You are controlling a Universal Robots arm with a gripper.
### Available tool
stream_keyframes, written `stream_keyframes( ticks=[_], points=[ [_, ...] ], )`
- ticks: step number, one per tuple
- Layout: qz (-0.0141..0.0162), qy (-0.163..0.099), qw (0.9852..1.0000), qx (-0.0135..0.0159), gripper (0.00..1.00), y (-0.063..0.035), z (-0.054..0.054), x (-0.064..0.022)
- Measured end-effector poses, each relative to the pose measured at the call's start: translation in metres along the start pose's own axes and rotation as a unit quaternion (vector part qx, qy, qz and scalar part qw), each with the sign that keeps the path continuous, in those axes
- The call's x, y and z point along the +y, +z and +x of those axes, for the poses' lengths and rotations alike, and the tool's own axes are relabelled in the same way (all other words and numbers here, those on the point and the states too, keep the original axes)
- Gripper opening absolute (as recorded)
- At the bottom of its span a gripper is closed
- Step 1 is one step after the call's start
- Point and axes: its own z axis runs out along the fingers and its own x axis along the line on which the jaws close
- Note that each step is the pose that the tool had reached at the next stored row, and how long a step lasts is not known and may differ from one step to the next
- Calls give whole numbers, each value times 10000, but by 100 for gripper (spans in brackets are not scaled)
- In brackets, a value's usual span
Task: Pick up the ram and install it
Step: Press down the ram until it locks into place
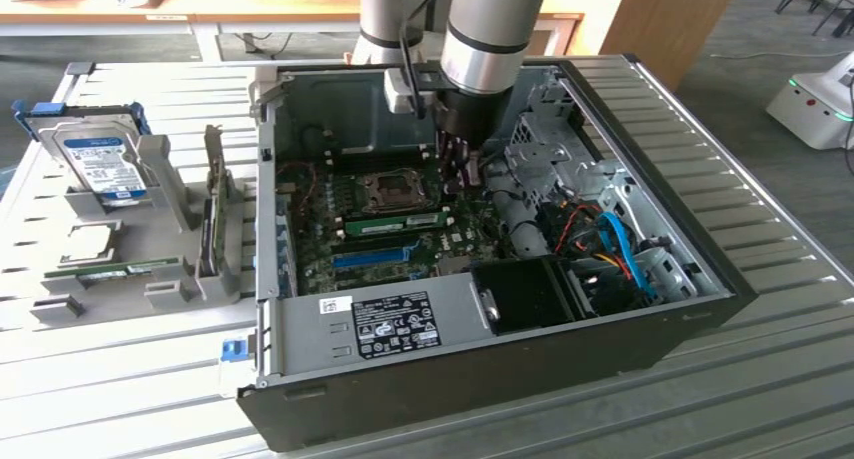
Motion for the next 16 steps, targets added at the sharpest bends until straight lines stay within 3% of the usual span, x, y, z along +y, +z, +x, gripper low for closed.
stream_keyframes(
  ticks=[16],
  points=[
    [0,0,10000,0,10,131,2,-4]
  ],
)
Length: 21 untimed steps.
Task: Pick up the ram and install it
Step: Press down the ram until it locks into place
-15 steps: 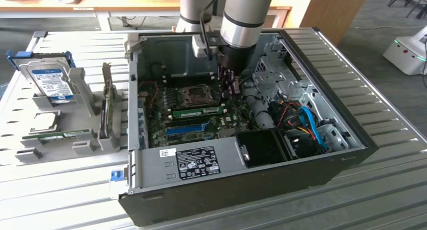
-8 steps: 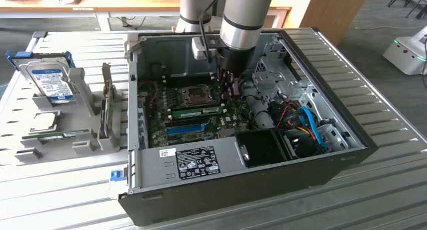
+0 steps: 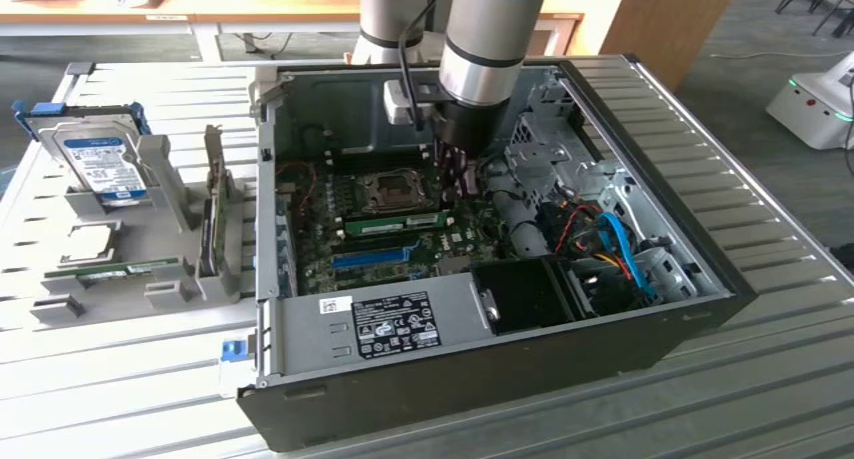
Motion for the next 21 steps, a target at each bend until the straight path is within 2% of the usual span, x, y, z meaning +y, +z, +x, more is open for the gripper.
stream_keyframes(
  ticks=[21],
  points=[
    [0,0,10000,1,10,86,2,-3]
  ],
)
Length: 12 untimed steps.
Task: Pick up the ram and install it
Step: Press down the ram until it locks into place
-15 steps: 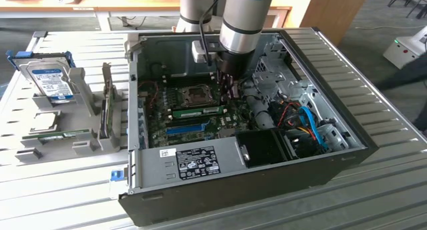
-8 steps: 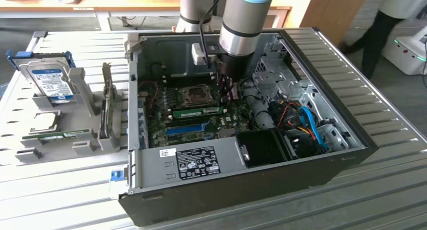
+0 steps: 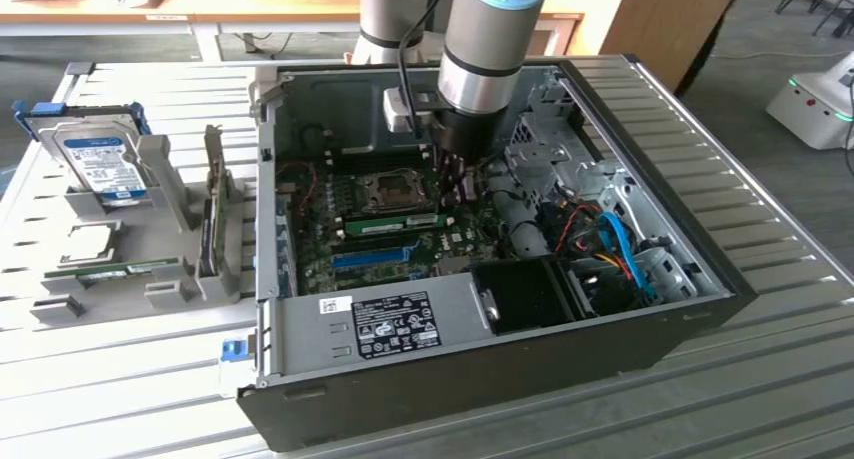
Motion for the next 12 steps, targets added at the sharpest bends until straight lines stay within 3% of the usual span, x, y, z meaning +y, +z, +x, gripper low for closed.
stream_keyframes(
  ticks=[12],
  points=[
    [0,0,10000,-1,10,17,-27,0]
  ],
)
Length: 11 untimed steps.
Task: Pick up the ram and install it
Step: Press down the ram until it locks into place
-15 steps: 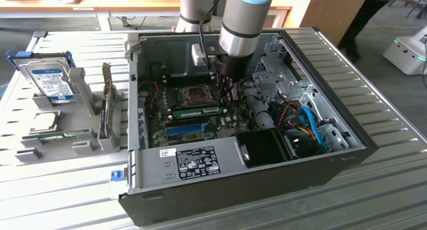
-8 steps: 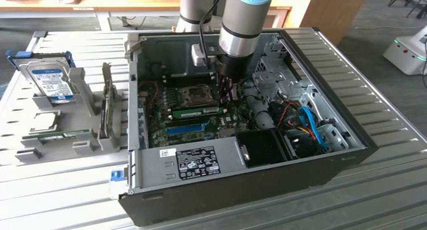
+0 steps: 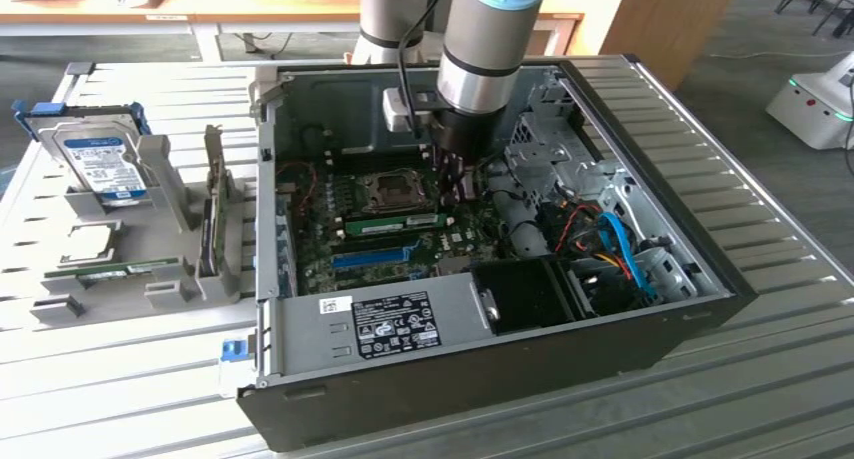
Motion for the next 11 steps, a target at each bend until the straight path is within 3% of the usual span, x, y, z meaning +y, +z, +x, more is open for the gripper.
stream_keyframes(
  ticks=[11],
  points=[
    [0,0,10000,1,10,34,1,-1]
  ],
)
